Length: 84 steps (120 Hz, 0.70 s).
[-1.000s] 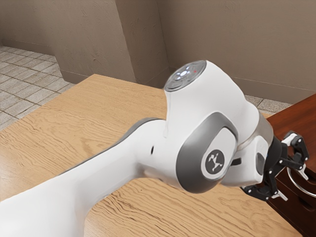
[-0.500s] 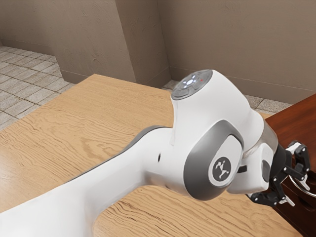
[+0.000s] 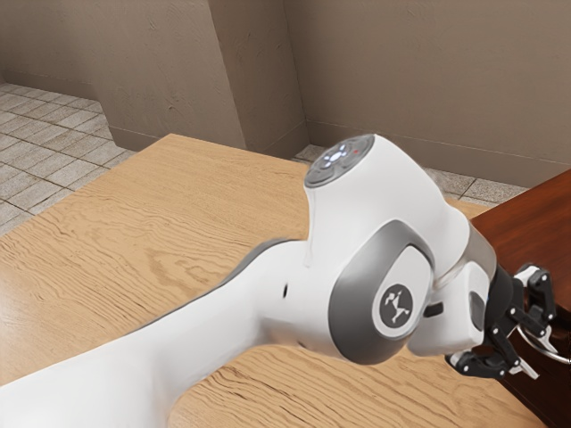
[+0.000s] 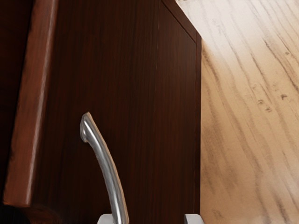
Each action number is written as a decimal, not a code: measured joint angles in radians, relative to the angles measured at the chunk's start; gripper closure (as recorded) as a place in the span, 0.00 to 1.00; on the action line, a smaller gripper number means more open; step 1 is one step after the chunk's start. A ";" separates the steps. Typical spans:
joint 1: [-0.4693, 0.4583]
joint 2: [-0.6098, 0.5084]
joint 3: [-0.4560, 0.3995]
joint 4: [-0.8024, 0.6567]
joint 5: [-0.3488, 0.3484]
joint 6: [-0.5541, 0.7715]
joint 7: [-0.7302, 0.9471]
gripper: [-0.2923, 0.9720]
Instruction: Pull the drawer handle with one arm to open the drawer
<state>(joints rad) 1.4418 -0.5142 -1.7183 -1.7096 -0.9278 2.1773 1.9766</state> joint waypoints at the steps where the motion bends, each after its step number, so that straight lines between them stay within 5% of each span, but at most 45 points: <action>1: -0.001 0.000 0.000 -0.002 0.000 0.000 0.000 0.69; 84: -0.199 0.032 0.186 -0.119 0.004 -0.011 -0.029 0.71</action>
<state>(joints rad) 1.2429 -0.4824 -1.5323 -1.8286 -0.9242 2.1665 1.9475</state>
